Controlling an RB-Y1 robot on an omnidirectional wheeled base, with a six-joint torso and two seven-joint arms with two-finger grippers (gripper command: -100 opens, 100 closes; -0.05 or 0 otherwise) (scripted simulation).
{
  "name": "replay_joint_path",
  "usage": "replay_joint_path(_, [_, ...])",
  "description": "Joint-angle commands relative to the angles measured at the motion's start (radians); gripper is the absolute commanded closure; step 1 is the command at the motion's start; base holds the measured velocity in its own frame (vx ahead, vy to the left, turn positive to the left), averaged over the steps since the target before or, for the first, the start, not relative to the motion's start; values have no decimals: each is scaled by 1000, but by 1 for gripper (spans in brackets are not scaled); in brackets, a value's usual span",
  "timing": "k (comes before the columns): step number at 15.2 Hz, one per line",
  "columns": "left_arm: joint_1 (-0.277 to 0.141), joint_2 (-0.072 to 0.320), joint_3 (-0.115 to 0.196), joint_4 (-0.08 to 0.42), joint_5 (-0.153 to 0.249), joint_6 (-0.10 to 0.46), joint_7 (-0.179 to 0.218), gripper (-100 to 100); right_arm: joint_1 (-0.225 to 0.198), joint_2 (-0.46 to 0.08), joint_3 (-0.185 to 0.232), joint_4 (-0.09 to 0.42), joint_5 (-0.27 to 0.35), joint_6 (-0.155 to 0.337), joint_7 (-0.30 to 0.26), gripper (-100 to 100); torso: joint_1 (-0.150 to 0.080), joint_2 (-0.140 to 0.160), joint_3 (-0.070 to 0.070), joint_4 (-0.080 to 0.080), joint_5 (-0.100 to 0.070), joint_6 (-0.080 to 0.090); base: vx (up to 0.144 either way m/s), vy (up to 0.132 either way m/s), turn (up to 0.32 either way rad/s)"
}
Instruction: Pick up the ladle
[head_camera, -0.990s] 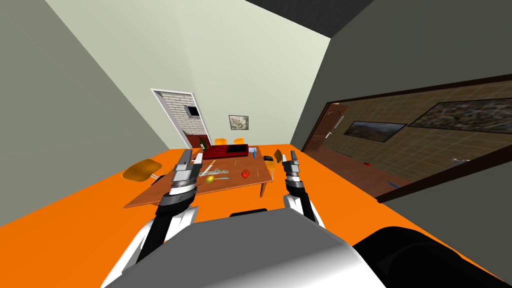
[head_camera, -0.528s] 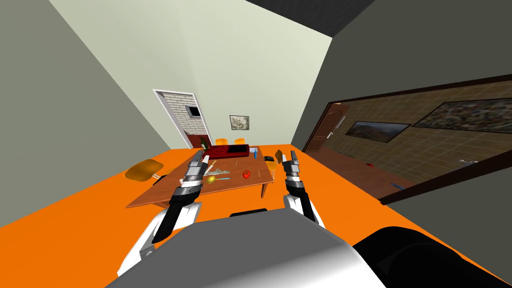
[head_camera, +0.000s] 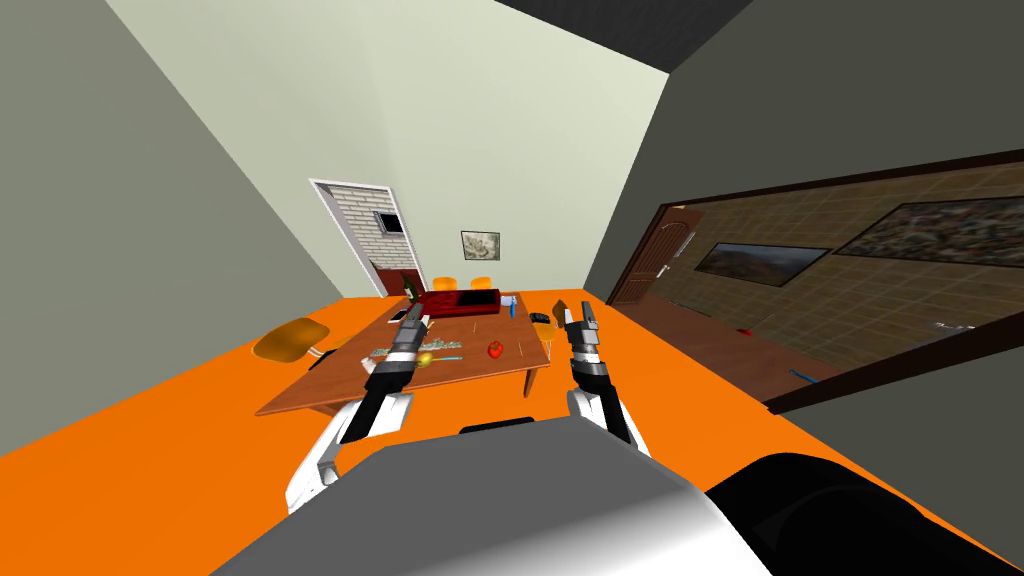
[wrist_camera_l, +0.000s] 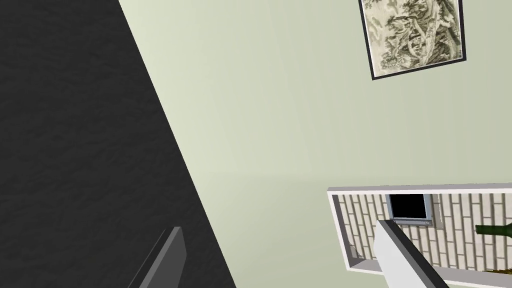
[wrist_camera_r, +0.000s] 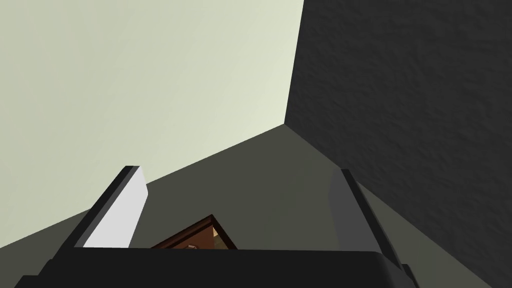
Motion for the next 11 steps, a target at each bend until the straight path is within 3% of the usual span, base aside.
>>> replay_joint_path(1, [-31,8,-4,44,-6,50,17,-100,0,0,0,0,0,0,0,0,0,0,0,0,0,0,22,24,17])
replay_joint_path(2, [-31,8,-4,44,-6,62,17,-100,0,0,0,0,0,0,0,0,0,0,0,0,0,0,22,22,14])
replay_joint_path(5, [-87,13,-12,116,-17,134,38,-100,0,0,0,0,0,0,0,0,0,0,0,0,0,0,18,25,18])
replay_joint_path(7, [-87,13,-12,123,-17,148,38,-100,0,0,0,0,0,0,0,0,0,0,0,0,0,0,17,21,10])
replay_joint_path(8, [-117,14,-16,165,-23,181,49,-100,0,0,0,0,0,0,0,0,0,0,0,0,0,0,15,23,22])
replay_joint_path(9, [-117,14,-16,165,-23,193,49,-100,0,0,0,0,0,0,0,0,0,0,0,0,0,0,16,22,11])
replay_joint_path(10, [-147,15,-20,209,-29,217,60,-100,0,0,0,0,0,0,0,0,0,0,0,0,0,0,21,27,23])
replay_joint_path(11, [-147,15,-20,209,-29,232,60,-100,0,0,0,0,0,0,0,0,0,0,0,0,0,0,24,27,19])
